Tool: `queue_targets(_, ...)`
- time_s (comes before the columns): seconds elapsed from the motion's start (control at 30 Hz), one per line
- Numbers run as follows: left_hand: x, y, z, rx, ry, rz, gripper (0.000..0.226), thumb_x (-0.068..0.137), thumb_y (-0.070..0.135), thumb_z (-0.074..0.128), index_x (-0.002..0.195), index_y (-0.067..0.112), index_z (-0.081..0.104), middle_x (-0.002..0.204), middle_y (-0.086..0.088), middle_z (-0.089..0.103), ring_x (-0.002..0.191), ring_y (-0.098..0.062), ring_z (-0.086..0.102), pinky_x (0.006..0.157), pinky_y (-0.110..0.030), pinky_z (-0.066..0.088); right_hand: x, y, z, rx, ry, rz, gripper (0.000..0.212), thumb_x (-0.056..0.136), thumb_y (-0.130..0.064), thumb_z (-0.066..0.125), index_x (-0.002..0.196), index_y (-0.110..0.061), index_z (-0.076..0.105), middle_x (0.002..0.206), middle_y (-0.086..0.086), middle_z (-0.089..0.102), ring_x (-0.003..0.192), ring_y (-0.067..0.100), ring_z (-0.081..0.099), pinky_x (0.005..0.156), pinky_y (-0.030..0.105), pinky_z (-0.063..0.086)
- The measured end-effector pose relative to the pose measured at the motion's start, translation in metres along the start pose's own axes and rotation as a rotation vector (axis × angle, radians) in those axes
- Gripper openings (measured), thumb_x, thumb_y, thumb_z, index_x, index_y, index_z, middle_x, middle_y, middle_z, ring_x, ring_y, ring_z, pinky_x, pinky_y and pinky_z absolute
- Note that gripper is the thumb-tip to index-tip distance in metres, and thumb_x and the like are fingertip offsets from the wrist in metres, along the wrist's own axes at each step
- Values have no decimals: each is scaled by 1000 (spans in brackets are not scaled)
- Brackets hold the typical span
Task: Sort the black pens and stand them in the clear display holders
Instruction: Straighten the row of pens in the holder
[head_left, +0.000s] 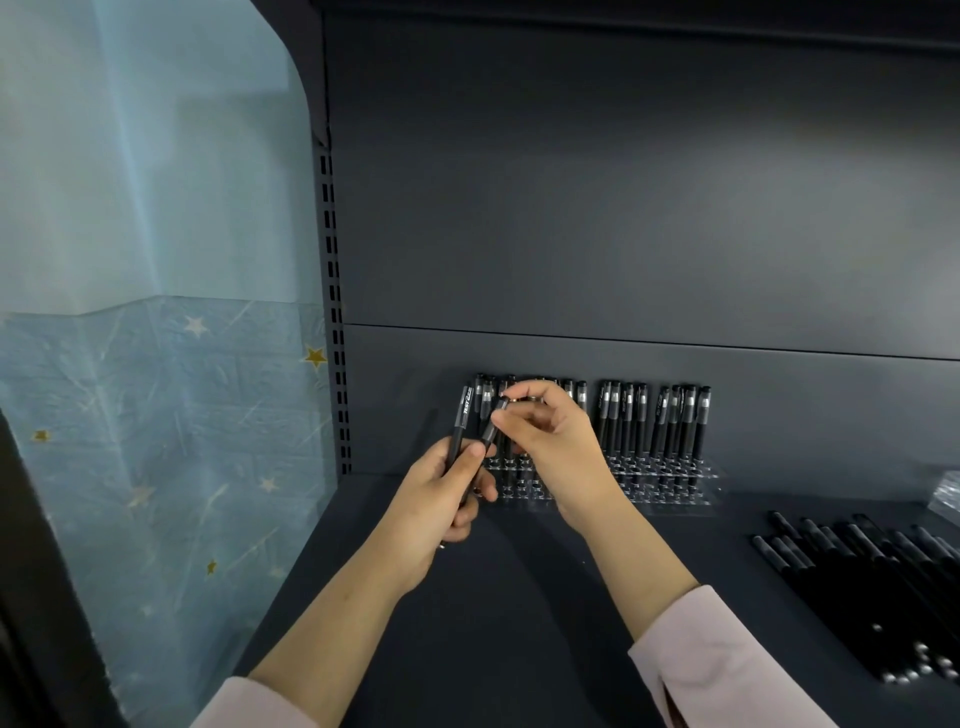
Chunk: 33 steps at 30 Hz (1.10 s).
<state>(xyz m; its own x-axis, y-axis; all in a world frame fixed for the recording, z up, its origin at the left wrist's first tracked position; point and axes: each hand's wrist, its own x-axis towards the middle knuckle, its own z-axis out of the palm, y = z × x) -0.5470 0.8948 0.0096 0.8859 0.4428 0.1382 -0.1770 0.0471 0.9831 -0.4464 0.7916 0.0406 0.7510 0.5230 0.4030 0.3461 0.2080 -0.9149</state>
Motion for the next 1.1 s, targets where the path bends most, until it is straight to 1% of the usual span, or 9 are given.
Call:
queue_targets(0.1, 2, 0, -2, 3, 14, -32, 27, 101, 34, 49, 108, 9, 58, 66, 2, 60, 46, -8, 33, 39, -19, 23, 3, -3, -2, 49, 65, -16, 18, 88, -6, 66, 102, -15, 59, 84, 4, 68, 78, 12, 61, 79, 28, 52)
queue_targets(0.2, 4, -1, -4, 38, 70, -96, 32, 101, 39, 47, 108, 9, 54, 62, 4, 54, 43, -7, 29, 38, -19, 21, 8, -3, -12, 141, 313, -97, 18, 90, -2, 62, 102, -15, 57, 90, 7, 65, 81, 17, 66, 80, 30, 56)
queue_targets(0.3, 8, -3, -7, 32, 139, -174, 31, 101, 44, 43, 102, 13, 50, 61, 6, 45, 42, -5, 26, 37, -19, 20, 9, -1, -28, -1, 544, -221, 18, 93, -8, 59, 106, -20, 54, 97, 2, 65, 86, 19, 66, 77, 24, 54)
queue_targets(0.37, 10, -5, -8, -55, 157, -192, 22, 102, 33, 38, 96, 12, 44, 59, 5, 43, 41, -7, 27, 35, -20, 19, 7, 0, -33, -121, 575, -278, 18, 95, -11, 57, 108, -22, 52, 98, -4, 63, 86, 13, 64, 74, 18, 51)
queue_targets(0.57, 8, 0, -6, -21, 198, -10, 18, 104, 23, 41, 101, 18, 58, 73, 1, 58, 60, -11, 51, 58, -27, 44, 7, 9, -30, -318, 473, -334, 18, 96, -14, 56, 111, -24, 53, 98, -13, 59, 87, 5, 60, 72, 12, 48)
queue_targets(0.73, 6, 0, -6, -38, 132, -8, 19, 105, 24, 38, 110, 19, 56, 61, 3, 49, 47, -8, 34, 42, -22, 24, 12, 17, -28, -483, 388, -376, 21, 95, -13, 58, 114, -20, 61, 96, -12, 63, 84, 2, 61, 73, 12, 50)
queue_targets(0.83, 8, -1, -3, -87, 160, -43, 20, 101, 8, 35, 106, 13, 53, 61, 1, 56, 49, -9, 40, 43, -23, 28, 14, 25, -28, -644, 274, -457, 28, 95, -9, 57, 122, -15, 62, 101, -7, 61, 84, -1, 57, 78, 12, 49)
queue_targets(1.03, 3, 2, 0, 22, 117, 36, 17, 104, 12, 41, 110, 21, 54, 86, -1, 75, 76, -13, 59, 70, -30, 45, 19, 38, -29, -727, 154, -453, 36, 97, -15, 55, 132, -16, 58, 103, 0, 57, 90, 17, 55, 85, 37, 51)
queue_targets(1.1, 1, 1, 1, 47, 81, 44, 17, 104, 13, 43, 114, 21, 53, 94, 0, 76, 79, -13, 61, 74, -32, 47, 17, 38, -29, -723, 134, -447, 37, 97, -21, 53, 134, -18, 56, 105, 0, 56, 93, 19, 54, 86, 37, 50)
